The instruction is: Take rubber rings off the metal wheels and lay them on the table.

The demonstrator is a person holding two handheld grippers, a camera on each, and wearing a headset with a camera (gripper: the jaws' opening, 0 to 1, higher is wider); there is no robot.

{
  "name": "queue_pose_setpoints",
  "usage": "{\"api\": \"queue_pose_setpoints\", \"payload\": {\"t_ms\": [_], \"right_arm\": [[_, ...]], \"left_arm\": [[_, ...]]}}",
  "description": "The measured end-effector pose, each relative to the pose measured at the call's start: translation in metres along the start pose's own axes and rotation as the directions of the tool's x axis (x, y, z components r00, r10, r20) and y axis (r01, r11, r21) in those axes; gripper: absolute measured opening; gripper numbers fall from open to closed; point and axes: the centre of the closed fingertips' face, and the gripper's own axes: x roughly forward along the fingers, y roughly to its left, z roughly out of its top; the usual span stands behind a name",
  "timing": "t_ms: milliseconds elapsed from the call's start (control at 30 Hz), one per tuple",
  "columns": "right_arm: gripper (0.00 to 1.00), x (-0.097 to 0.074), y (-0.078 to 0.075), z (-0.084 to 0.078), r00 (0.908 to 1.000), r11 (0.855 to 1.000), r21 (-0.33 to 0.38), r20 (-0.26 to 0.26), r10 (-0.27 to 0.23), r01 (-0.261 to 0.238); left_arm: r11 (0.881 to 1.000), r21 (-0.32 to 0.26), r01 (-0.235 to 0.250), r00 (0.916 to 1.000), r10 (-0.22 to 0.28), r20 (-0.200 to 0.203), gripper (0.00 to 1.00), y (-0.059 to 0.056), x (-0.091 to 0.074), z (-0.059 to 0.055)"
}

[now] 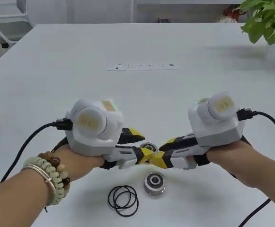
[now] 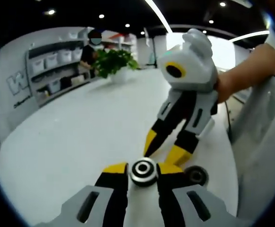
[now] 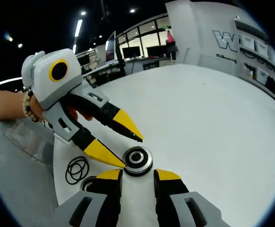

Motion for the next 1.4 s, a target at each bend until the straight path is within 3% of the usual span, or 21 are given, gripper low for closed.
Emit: {"api": "queue_pose_setpoints", "payload": {"t_ms": [200,267,300,767,933,1200,1367,1400], "right_arm": [[0.23,0.001,0.001,-0.001,1.0,1.0,-0.001,0.0,0.004,-0.004],[0.23,0.001,0.001,0.0,1.0,1.0,-0.003,0.001,0.005,-0.005],[0.22,0.001,0.001,-0.001,1.0,1.0,-0.005,0.0,0.006,-0.006],[0.18,0.002,0.001,-0.001,1.0,0.999,-0.04,0.002,0.005,-0.005],[0.03,0.001,-0.002,-0.005,0.9999,0.998,-0.063,-0.015,-0.003,0.002],[0.0,0.002,-0.004,-0.005,0.9991,0.996,-0.086,-0.032,-0.028,0.025],[0.0,0.002,-0.013,-0.004,0.9958,0.996,-0.05,-0.053,-0.075,0.072],[0.0,0.002,-0.013,-0.005,0.9959,0.997,-0.009,-0.055,-0.072,0.072]], "left_arm": [[0.999,-0.045,-0.013,0.9999,0.013,0.007,0.19,0.002,0.004,-0.002],[0.996,-0.088,-0.029,0.9995,0.028,-0.011,0.18,0.004,0.005,-0.007],[0.992,-0.122,-0.022,0.9998,0.022,-0.001,0.18,0.003,0.006,-0.006],[0.993,-0.114,-0.017,0.9998,0.017,0.0,0.14,0.001,0.005,-0.006],[0.993,-0.121,-0.014,0.9999,0.014,0.001,0.14,0.001,0.004,-0.007],[0.992,-0.123,-0.018,0.9998,0.018,-0.001,0.14,0.0,0.003,-0.008],[0.993,-0.117,-0.017,0.9999,0.017,-0.002,0.14,0.0,0.003,-0.008],[0.993,-0.116,-0.017,0.9999,0.016,-0.002,0.14,-0.001,0.003,-0.008]]}}
